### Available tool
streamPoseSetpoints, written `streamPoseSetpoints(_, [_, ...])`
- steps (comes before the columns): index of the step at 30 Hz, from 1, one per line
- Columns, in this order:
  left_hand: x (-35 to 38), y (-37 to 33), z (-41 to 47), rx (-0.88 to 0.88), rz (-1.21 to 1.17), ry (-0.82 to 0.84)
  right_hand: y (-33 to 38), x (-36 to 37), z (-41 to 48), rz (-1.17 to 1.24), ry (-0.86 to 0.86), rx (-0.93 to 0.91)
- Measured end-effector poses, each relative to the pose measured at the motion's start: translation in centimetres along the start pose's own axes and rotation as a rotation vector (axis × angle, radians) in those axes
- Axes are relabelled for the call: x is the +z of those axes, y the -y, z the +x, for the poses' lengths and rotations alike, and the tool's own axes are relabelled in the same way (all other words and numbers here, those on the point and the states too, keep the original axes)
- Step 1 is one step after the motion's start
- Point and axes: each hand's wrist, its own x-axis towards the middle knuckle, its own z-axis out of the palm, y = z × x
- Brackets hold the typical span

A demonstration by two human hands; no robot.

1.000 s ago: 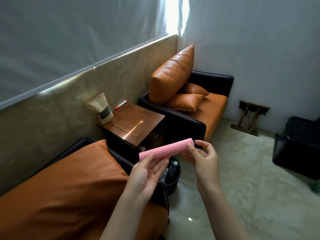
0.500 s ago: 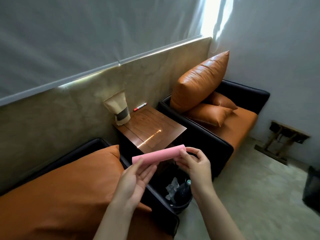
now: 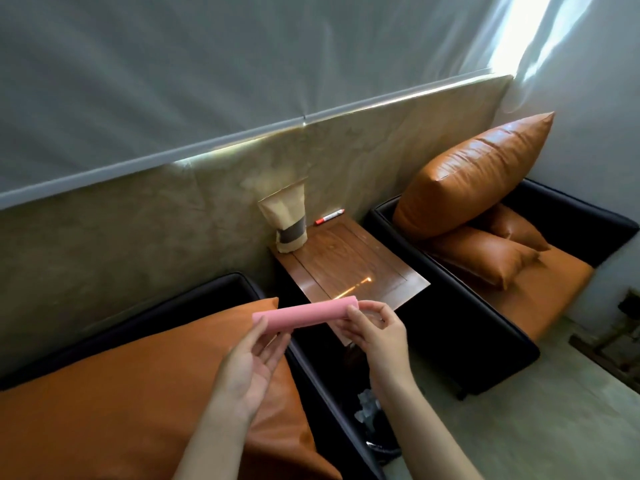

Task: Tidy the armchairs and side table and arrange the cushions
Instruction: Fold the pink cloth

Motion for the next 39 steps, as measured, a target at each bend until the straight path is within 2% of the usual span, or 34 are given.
streamPoseSetpoints(5, [-0.5,-1.4,2.2,0.015,0.068,0.003,-0.1,1.3,2.6,-0.033,0.005,0.026])
streamPoseSetpoints(17, [3.0,-2.6,9.4,0.062,0.043,-0.055,0.7,2.9,11.9,-0.131,0.102,0.063])
streamPoseSetpoints(24, [10.8,-1.8,19.0,0.078,0.188,-0.055,1.9,1.6,24.5,-0.205,0.116,0.058])
streamPoseSetpoints(28, [15.9,-0.2,26.2,0.054,0.234,-0.074,2.4,0.8,33.4,-0.155,0.097,0.088])
streamPoseSetpoints(35, [19.5,3.9,37.5,-0.023,0.199,-0.284,-1.2,0.6,46.7,-0.144,0.080,0.225])
streamPoseSetpoints(39, [20.5,5.1,42.9,-0.052,0.105,-0.341,-3.8,1.2,52.7,-0.166,0.085,0.245])
